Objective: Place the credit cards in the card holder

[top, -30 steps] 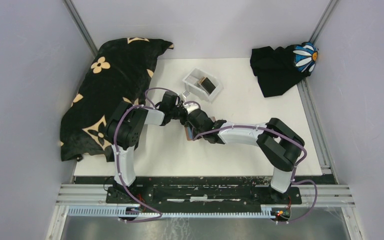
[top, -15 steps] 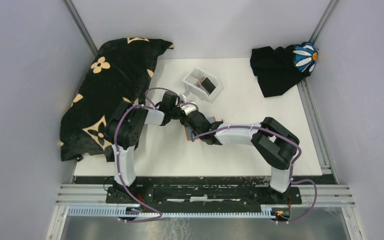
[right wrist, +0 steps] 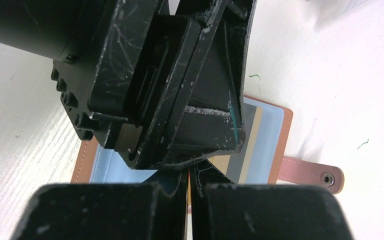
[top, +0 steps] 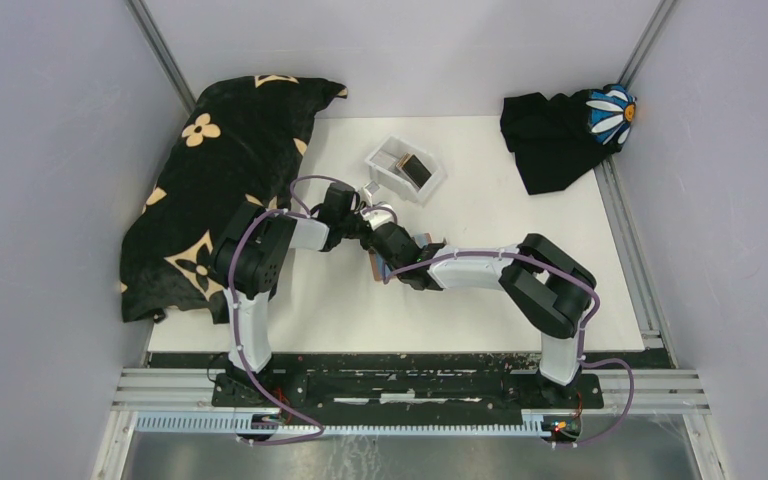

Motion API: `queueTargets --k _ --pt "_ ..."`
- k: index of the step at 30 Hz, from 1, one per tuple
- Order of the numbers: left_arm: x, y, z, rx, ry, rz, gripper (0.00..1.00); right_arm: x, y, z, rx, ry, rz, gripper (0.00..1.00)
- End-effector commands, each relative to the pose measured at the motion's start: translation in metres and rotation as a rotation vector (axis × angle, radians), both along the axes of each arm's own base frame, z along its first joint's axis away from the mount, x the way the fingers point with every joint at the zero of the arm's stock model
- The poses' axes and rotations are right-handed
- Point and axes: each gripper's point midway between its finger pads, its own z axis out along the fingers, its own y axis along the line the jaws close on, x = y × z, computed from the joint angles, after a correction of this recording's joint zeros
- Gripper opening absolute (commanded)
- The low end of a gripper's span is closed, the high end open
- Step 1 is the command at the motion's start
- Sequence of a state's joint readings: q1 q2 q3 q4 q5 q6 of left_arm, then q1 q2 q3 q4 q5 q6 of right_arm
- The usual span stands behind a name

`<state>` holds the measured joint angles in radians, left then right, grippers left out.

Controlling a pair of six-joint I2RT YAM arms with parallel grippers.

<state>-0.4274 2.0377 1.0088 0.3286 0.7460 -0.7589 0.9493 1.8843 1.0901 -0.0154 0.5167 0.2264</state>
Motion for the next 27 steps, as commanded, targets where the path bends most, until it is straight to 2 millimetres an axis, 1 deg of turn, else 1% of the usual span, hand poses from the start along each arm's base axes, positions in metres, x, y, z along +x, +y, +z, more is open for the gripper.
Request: queueTargets --k 1,7,11,16,20,24,27 --pt "-0.011 0.007 -0.042 0.093 0.069 0.035 0.52 0.011 0.005 0.022 0.036 -0.070 -0.022 0.01" --pt "-0.012 0.007 -0.043 0.095 0.070 0.038 0.52 0.011 0.002 0.016 0.018 -0.066 -0.030 0.01" --pt "-0.011 0.007 -0.044 0.092 0.073 0.041 0.52 0.007 0.011 0.026 0.084 -0.075 0.000 0.01" --pt "-0.011 0.007 -0.046 0.091 0.077 0.041 0.52 0.000 0.024 0.030 0.147 -0.064 0.052 0.01" --pt "-0.011 0.006 -0.045 0.086 0.076 0.040 0.52 -0.002 0.028 0.024 0.130 -0.054 0.059 0.01" --pt "-0.011 0.005 -0.043 0.083 0.074 0.037 0.52 0.000 0.027 0.015 0.099 -0.041 0.049 0.01" --pt "-0.011 0.006 -0.042 0.082 0.072 0.037 0.52 0.002 0.022 0.009 0.074 -0.041 0.027 0.01"
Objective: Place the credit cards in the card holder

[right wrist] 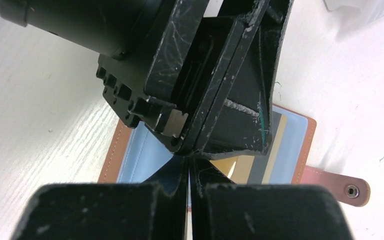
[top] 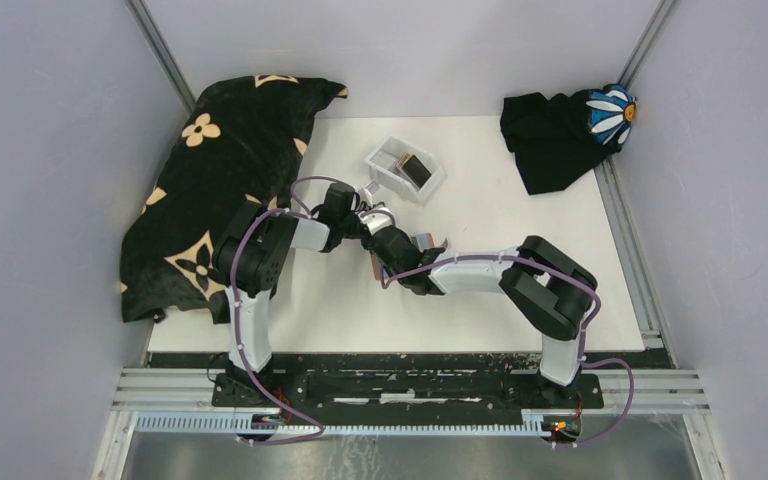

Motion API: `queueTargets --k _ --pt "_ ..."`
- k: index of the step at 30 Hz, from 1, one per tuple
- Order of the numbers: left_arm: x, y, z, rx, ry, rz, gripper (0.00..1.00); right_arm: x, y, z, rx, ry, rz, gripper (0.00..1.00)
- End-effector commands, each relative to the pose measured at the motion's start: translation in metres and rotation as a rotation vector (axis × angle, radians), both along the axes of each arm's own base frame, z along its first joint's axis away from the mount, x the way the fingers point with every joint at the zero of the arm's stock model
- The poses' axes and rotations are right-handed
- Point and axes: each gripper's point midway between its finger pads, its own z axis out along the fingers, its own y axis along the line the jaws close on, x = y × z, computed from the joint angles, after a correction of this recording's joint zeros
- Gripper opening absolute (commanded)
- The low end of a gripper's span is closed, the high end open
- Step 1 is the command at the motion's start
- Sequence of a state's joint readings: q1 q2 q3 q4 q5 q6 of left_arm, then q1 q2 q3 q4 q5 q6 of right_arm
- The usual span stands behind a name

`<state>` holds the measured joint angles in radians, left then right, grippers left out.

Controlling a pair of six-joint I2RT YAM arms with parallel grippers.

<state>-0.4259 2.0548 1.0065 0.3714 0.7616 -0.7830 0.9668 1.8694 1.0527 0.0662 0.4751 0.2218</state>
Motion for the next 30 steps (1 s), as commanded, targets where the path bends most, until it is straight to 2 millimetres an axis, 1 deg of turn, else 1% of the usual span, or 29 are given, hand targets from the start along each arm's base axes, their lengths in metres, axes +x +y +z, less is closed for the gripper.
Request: queueTargets --k 1,7,15,24,30 --pt "-0.012 0.008 -0.041 0.105 0.068 0.036 0.52 0.010 0.005 0.005 0.008 -0.027 -0.032 0.01" --pt "-0.012 0.008 -0.038 0.103 0.061 0.038 0.52 0.016 -0.012 -0.006 -0.024 -0.008 -0.084 0.01" --pt "-0.010 0.013 -0.038 0.109 0.057 0.054 0.52 0.024 -0.032 0.000 -0.045 -0.039 -0.141 0.01" --pt "-0.008 0.020 -0.037 0.115 0.053 0.089 0.52 0.030 -0.043 -0.001 -0.055 -0.038 -0.174 0.01" --pt "-0.005 0.026 -0.035 0.113 0.049 0.117 0.52 0.032 -0.052 0.002 -0.054 -0.046 -0.202 0.01"
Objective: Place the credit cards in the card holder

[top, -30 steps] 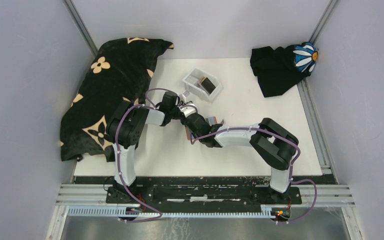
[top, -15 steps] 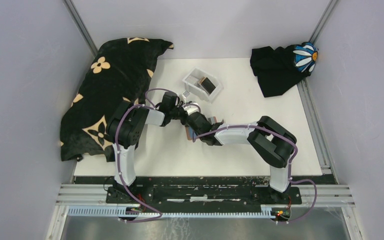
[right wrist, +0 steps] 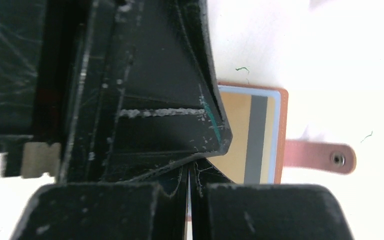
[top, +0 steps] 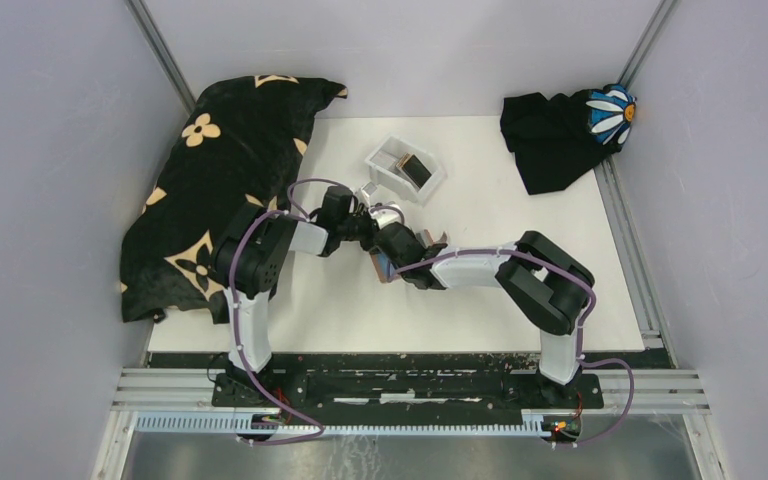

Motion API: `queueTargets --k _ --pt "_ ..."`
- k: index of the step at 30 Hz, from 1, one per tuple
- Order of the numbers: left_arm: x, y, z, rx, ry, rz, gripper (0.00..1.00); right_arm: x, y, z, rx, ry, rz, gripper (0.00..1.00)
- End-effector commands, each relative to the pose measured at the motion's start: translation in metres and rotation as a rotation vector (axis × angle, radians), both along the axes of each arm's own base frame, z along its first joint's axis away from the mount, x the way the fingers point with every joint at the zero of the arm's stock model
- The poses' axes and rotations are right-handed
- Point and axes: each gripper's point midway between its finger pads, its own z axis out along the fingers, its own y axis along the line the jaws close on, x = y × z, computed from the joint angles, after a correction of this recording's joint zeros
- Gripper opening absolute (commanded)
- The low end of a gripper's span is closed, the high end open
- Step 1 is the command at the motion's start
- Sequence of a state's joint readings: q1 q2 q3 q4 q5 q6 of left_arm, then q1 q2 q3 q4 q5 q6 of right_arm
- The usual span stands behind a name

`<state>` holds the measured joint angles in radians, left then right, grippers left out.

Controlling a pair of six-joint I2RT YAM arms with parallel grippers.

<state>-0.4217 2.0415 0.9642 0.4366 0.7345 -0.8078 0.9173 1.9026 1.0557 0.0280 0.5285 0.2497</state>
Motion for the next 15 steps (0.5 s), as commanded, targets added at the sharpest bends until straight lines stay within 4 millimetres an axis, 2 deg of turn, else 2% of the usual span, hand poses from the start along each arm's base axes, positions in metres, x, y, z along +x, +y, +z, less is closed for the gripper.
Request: queueTargets --k 1,6,15 --pt "-0.006 0.023 -0.034 0.115 0.067 0.086 0.52 0.018 -0.024 0.018 0.000 -0.063 -0.099 0.01" --pt "-0.001 0.025 -0.025 0.085 0.045 0.113 0.52 0.017 -0.021 0.017 0.010 -0.055 -0.092 0.01" --pt "0.026 0.033 0.019 -0.128 -0.017 0.250 0.54 0.013 -0.002 0.027 0.083 -0.034 -0.020 0.02"
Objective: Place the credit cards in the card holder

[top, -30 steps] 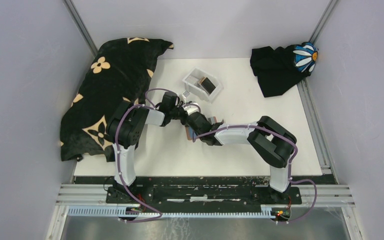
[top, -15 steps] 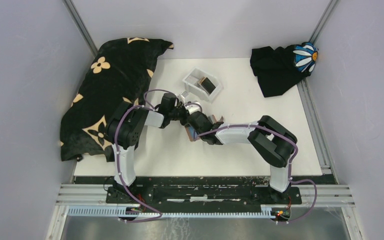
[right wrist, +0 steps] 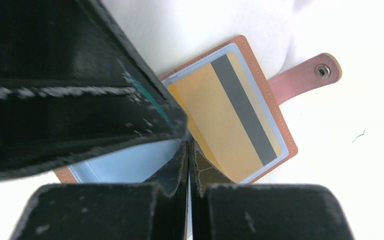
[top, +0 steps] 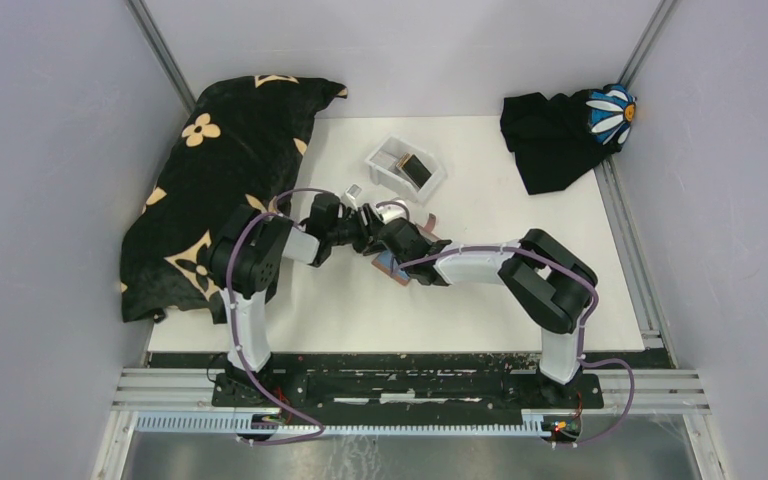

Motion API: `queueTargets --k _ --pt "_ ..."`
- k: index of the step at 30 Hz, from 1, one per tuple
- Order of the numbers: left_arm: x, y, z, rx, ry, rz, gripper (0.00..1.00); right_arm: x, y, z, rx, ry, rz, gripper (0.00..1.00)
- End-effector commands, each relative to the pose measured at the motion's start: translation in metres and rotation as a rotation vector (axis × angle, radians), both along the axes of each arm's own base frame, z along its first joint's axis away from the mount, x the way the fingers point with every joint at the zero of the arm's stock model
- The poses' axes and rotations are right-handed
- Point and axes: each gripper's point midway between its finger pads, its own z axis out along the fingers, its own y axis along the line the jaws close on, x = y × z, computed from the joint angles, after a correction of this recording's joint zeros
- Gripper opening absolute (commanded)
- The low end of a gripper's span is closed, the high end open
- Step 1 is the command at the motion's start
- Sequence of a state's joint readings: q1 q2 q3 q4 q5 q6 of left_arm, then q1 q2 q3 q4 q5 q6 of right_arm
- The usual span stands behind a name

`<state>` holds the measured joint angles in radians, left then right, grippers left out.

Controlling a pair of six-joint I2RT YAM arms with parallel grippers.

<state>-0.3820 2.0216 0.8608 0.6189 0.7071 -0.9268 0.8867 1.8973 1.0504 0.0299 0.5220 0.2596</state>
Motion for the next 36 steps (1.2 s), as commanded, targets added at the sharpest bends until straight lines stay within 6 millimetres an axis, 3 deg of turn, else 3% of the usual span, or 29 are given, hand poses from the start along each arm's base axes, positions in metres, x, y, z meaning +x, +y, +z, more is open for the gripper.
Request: queueTargets --k 1,8,13,17,23,29,36 --pt "0.020 0.020 0.019 -0.081 -0.032 0.158 0.54 0.004 0.010 0.029 0.079 -0.040 0.021 0.03" --pt "0.031 0.044 0.058 -0.096 -0.134 0.284 0.55 -0.003 0.027 0.050 0.141 -0.055 0.077 0.16" --pt "0.022 0.064 0.075 -0.055 -0.176 0.379 0.58 -0.002 0.028 0.070 0.154 -0.067 0.078 0.29" --pt "-0.002 0.078 0.069 -0.004 -0.167 0.423 0.66 0.003 0.021 0.083 0.123 -0.087 0.044 0.34" --pt "-0.047 0.091 0.054 -0.004 -0.132 0.497 0.72 0.022 -0.004 0.082 0.109 -0.073 -0.034 0.36" --pt "-0.076 0.074 0.045 -0.015 -0.103 0.484 0.75 0.041 -0.025 0.072 0.110 -0.026 -0.095 0.36" --pt "-0.086 0.052 0.025 0.004 -0.058 0.445 0.76 0.054 -0.037 0.060 0.114 0.035 -0.129 0.37"
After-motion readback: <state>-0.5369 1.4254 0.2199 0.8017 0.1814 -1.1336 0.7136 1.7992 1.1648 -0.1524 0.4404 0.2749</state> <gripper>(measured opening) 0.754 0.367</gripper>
